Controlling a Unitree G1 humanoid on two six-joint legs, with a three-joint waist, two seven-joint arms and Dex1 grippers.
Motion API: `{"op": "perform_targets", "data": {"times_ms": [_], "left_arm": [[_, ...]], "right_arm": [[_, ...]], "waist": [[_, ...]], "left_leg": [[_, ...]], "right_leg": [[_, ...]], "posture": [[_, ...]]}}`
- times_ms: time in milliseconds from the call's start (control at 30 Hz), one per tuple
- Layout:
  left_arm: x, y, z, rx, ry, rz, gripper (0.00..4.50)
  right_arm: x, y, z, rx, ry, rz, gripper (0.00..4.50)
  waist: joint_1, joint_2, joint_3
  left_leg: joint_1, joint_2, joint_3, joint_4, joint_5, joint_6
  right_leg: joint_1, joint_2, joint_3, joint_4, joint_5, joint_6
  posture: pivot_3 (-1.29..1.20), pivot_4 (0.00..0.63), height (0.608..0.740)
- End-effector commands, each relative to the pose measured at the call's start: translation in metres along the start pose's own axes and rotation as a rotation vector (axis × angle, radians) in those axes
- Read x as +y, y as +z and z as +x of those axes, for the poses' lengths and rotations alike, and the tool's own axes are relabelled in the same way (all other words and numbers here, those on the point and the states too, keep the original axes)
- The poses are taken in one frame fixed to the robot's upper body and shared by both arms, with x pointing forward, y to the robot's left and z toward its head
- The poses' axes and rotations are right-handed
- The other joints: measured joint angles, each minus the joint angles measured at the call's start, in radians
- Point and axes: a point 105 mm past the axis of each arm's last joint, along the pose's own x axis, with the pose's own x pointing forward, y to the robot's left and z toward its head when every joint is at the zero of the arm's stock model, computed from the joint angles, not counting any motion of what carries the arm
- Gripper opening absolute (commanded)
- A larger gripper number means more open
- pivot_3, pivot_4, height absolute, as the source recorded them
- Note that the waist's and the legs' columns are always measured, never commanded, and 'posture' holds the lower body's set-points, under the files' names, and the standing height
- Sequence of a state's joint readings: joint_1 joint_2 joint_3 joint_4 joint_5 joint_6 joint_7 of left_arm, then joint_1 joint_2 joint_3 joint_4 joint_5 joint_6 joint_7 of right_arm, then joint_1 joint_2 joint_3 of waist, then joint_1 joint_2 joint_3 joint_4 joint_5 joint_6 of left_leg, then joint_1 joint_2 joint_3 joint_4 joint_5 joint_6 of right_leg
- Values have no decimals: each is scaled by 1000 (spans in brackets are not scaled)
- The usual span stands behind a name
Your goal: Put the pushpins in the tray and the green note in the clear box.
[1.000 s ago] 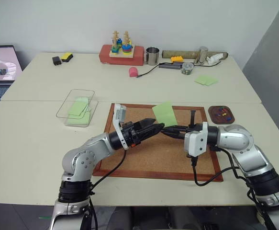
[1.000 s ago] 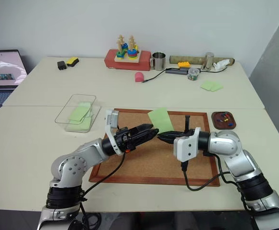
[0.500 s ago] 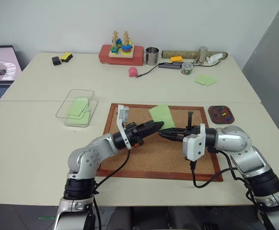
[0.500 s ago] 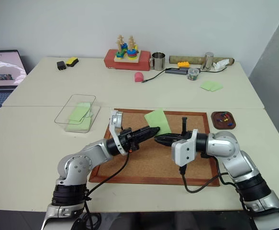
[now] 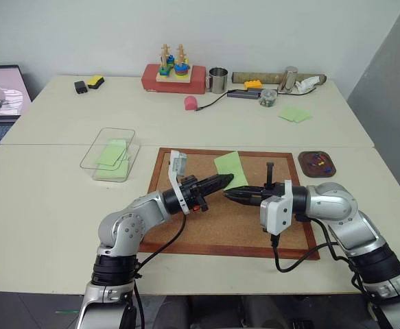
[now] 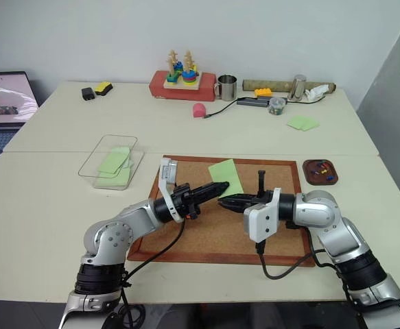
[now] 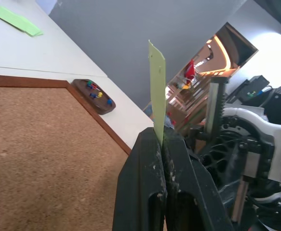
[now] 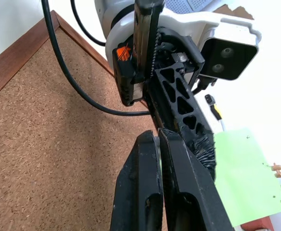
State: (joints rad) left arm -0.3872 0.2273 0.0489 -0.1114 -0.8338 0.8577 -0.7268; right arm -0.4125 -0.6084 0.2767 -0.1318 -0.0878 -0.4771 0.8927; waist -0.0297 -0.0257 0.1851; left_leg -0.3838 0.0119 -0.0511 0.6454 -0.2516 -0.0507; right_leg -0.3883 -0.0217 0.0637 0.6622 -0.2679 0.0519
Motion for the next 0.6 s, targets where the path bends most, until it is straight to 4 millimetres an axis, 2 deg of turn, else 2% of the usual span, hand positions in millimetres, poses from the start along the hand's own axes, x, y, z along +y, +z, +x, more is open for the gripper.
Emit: {"op": "perform_targets", "data": {"times_ms": [33, 300, 400, 500, 600], "left_arm": [[7, 2, 1, -6, 51, 54, 16], [20, -1, 1, -9, 118, 84, 16], [22, -1, 0, -10, 128, 91, 16], [19, 2, -2, -15, 131, 114, 16], [17, 6, -6, -18, 141, 148, 16]], "right_arm": [[-16, 19, -3, -75, -71, -85, 0], [-18, 25, -9, -95, -114, -101, 0], [-23, 20, -15, -68, -159, -58, 0], [-34, -17, -42, 113, -284, 134, 0], [-33, -49, -74, 254, -381, 273, 0]], "waist": [[0, 0, 0], [0, 0, 0], [0, 0, 0], [1, 0, 0], [3, 0, 0]], "left_leg": [[0, 0, 0, 0, 0, 0], [0, 0, 0, 0, 0, 0], [0, 0, 0, 0, 0, 0], [0, 0, 0, 0, 0, 0], [0, 0, 0, 0, 0, 0]], "right_leg": [[0, 0, 0, 0, 0, 0], [0, 0, 0, 0, 0, 0], [0, 0, 0, 0, 0, 0], [0, 0, 0, 0, 0, 0], [1, 0, 0, 0, 0, 0]], "posture": [[0, 150, 740], [0, 150, 740], [0, 150, 740], [0, 150, 740], [0, 150, 740]]}}
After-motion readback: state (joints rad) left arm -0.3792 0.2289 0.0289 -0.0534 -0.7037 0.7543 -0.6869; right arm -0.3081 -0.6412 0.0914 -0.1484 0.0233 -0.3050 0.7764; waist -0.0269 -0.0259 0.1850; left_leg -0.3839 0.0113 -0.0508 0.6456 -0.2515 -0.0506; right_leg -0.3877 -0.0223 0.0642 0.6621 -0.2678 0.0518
